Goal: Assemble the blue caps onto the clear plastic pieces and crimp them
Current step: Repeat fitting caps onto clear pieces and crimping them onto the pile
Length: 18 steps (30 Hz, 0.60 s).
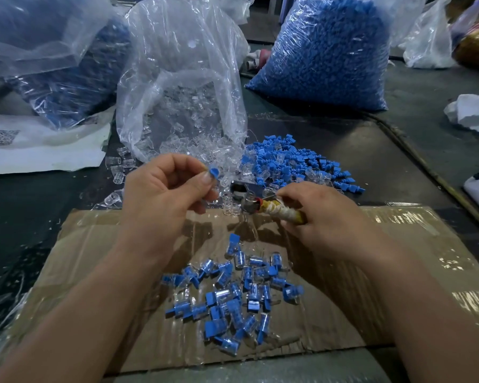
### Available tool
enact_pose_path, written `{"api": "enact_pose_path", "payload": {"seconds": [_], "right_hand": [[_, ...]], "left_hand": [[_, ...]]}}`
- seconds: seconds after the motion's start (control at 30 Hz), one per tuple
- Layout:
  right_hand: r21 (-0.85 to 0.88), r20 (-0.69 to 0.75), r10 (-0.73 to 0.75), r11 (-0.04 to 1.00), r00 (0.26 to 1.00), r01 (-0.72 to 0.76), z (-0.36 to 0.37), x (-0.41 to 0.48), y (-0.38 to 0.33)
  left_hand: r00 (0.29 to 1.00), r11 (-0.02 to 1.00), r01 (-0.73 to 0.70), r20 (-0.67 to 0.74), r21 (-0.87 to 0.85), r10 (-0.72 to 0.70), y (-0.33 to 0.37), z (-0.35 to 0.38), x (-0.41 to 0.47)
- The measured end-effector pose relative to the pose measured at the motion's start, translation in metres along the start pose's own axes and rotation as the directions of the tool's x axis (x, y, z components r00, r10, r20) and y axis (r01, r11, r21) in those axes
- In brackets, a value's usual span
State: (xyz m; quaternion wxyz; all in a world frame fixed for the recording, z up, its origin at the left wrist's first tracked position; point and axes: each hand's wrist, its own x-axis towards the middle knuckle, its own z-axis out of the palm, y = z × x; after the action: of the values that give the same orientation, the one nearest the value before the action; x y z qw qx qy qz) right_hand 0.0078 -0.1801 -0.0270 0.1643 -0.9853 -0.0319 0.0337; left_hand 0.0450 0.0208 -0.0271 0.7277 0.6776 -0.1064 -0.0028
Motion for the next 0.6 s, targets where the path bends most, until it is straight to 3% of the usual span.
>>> {"api": "enact_pose_path", "payload": {"seconds": [0.17,0.3,0.53,0.6], "right_hand": [[-0.043,0.051,-0.008,0.999,0.999,0.010,-0.0025,0.0007,0.0034],[-0.024,0.130,0.018,1.000,0.991,-0.015,-0.0044,0.0009,0.0055],[-0.005,0.179,-0.041,0.999,0.983,0.042,-0.0081,-0.0015,0.0084],[0.005,0.184,-0.039,0.999,0.982,0.039,-0.0078,-0.0015,0.0076]], "left_hand": [[0.924,0.984,0.175,0.351,-0.042,-0.149,0.0064,-0.0022,-0.0037],[0.780,0.987,0.127,0.605,0.097,-0.160,0.0088,-0.0015,-0.0076],[0.781,0.988,0.123,0.606,0.089,-0.152,0.0019,-0.0044,-0.0042],[0.879,0.983,0.131,0.444,0.126,-0.174,-0.0012,-0.0018,-0.0029]]}}
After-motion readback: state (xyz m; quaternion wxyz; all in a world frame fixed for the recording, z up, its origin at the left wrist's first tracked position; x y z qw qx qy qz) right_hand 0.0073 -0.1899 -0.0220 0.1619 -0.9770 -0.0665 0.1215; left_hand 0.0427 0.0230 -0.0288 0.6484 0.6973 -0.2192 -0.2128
